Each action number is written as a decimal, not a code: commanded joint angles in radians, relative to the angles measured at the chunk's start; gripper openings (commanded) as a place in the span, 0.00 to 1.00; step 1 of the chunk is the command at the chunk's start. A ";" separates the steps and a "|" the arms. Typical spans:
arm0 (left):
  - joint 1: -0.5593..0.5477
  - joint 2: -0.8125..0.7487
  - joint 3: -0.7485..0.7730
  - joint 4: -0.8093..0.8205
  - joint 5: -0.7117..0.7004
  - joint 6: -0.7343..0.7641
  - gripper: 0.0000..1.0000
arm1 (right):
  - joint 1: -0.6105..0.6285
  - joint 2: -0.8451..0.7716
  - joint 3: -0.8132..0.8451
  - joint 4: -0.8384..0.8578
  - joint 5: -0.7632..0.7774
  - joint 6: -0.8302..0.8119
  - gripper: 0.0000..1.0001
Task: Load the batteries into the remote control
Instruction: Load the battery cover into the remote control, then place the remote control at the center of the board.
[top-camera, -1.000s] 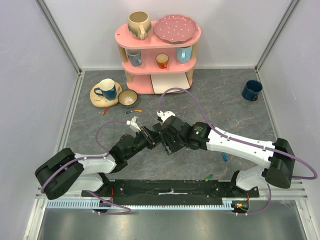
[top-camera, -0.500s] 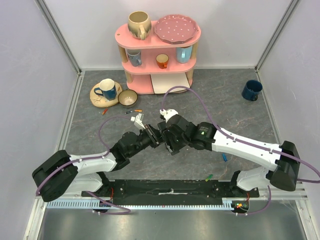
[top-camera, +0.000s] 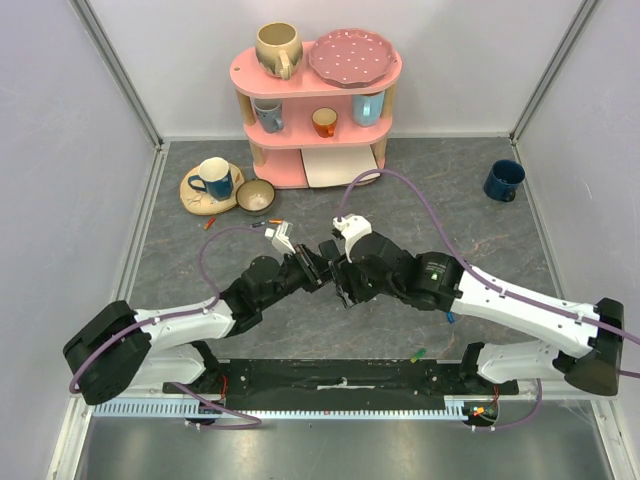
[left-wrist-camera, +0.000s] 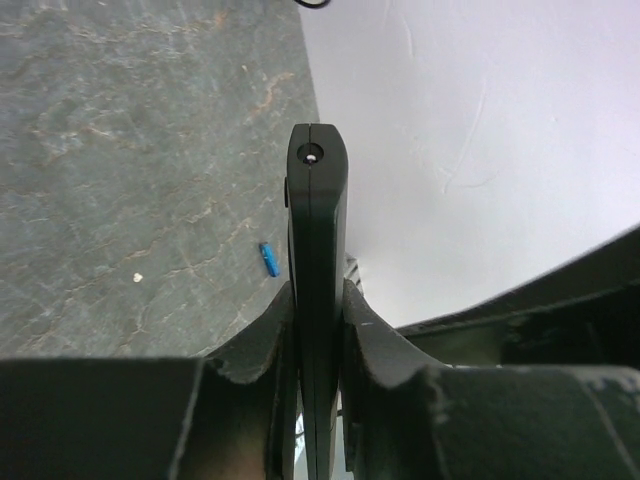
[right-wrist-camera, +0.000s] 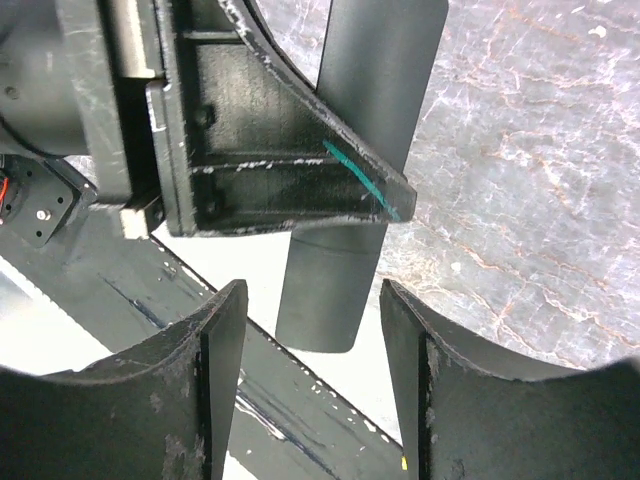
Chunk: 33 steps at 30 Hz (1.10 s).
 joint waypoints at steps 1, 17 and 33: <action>0.017 -0.025 0.075 -0.128 -0.076 0.062 0.02 | 0.014 -0.054 -0.009 0.029 0.067 -0.032 0.63; 0.038 0.077 0.441 -0.997 -0.392 0.280 0.02 | 0.036 -0.131 -0.139 0.098 0.228 -0.027 0.62; 0.119 0.534 0.872 -1.393 -0.562 0.699 0.02 | 0.037 -0.336 -0.383 0.181 0.304 0.060 0.61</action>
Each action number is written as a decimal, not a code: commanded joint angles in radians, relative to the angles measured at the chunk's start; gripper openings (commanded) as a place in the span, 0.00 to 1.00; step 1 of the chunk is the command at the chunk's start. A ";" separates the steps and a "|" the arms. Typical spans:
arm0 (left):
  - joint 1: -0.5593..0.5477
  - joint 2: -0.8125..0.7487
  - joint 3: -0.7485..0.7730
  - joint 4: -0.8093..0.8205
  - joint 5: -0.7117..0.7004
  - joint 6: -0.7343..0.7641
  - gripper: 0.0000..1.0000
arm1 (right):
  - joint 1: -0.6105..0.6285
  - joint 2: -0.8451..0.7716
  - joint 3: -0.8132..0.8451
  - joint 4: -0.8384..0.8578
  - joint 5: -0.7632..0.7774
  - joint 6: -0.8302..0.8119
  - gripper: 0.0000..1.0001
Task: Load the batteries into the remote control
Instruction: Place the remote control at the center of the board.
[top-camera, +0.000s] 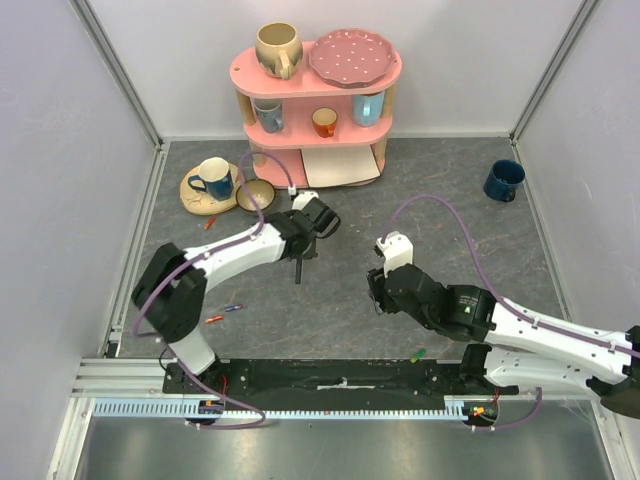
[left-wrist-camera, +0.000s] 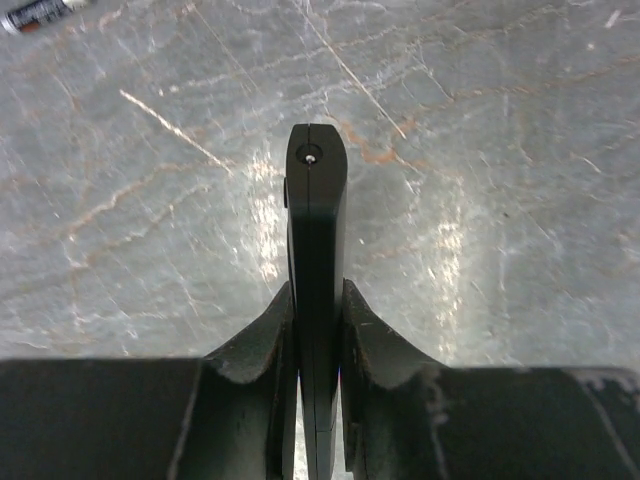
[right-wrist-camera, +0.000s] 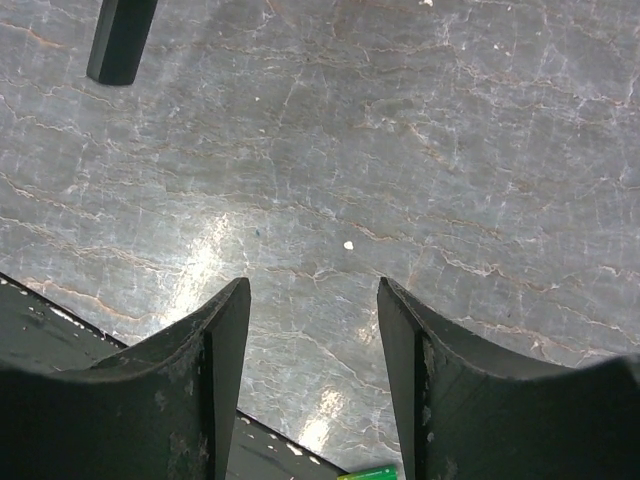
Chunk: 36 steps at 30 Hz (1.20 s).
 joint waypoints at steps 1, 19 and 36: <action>0.006 0.127 0.172 -0.096 -0.088 0.128 0.02 | 0.004 -0.038 -0.043 0.070 0.010 0.041 0.61; 0.020 0.427 0.377 -0.149 -0.092 0.183 0.16 | 0.004 -0.187 -0.052 0.034 0.011 0.019 0.61; -0.008 0.369 0.306 -0.084 -0.003 0.160 0.48 | 0.004 -0.239 -0.055 0.007 0.054 0.046 0.62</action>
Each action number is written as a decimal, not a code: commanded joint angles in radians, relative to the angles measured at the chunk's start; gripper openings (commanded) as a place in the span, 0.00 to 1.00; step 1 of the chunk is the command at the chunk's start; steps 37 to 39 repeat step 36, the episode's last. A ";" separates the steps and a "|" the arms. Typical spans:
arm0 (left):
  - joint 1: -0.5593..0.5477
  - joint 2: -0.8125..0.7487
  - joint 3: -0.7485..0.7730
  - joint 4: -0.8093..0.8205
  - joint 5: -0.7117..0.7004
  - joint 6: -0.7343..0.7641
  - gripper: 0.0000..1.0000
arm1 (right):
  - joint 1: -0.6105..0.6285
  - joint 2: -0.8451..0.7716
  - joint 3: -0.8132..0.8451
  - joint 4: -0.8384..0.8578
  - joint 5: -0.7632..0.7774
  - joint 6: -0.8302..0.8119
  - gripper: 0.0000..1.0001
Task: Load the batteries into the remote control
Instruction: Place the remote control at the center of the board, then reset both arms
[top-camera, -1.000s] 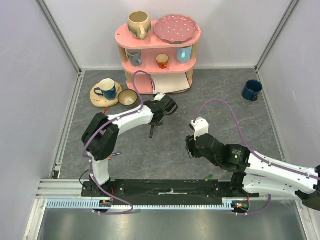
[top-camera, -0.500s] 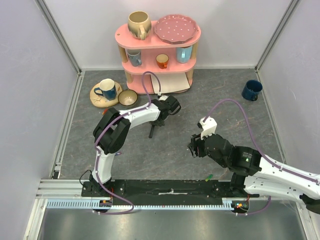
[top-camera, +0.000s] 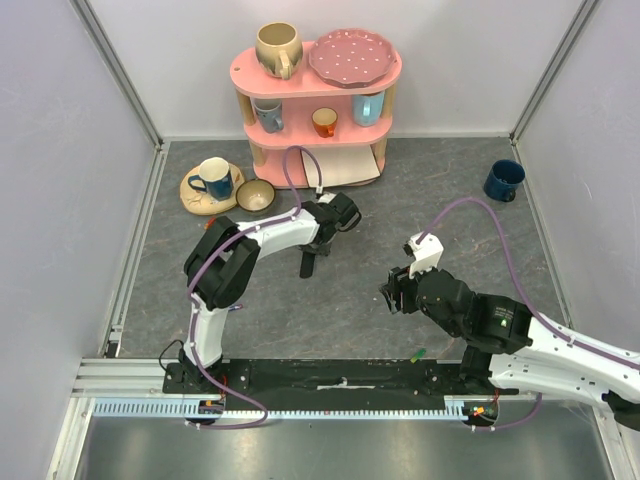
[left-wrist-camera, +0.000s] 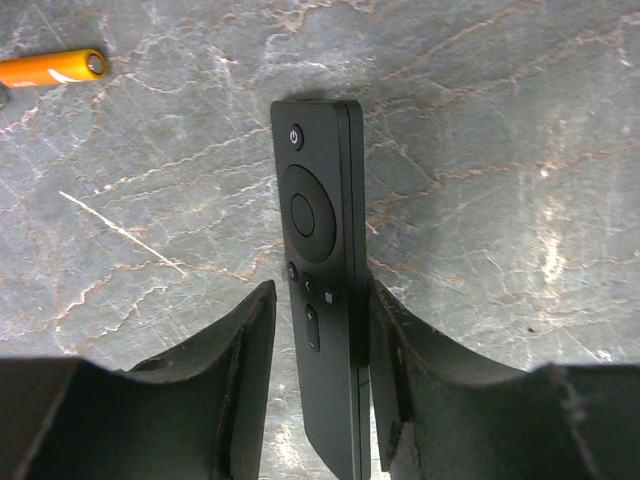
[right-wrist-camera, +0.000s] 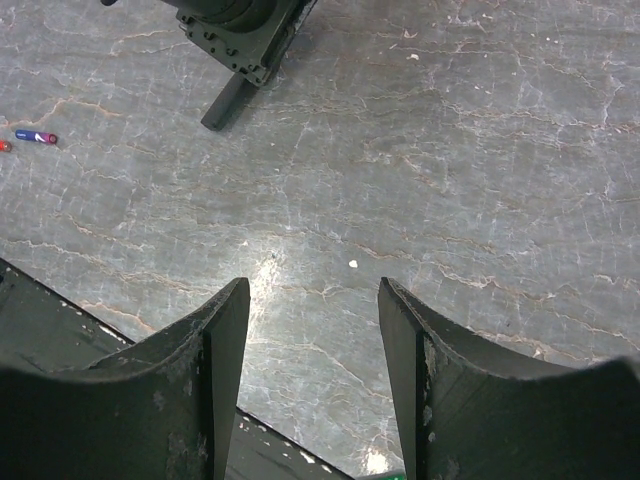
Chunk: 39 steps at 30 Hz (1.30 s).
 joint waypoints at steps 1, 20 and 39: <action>-0.026 -0.047 -0.003 0.024 0.042 0.003 0.49 | 0.004 -0.012 0.007 -0.002 0.031 0.026 0.61; 0.103 -0.801 -0.493 0.344 0.502 0.026 0.99 | 0.006 0.022 0.039 -0.006 0.034 -0.009 0.62; 0.333 -1.228 -0.737 0.301 0.576 -0.115 0.99 | 0.006 0.096 0.038 0.105 0.040 -0.052 0.63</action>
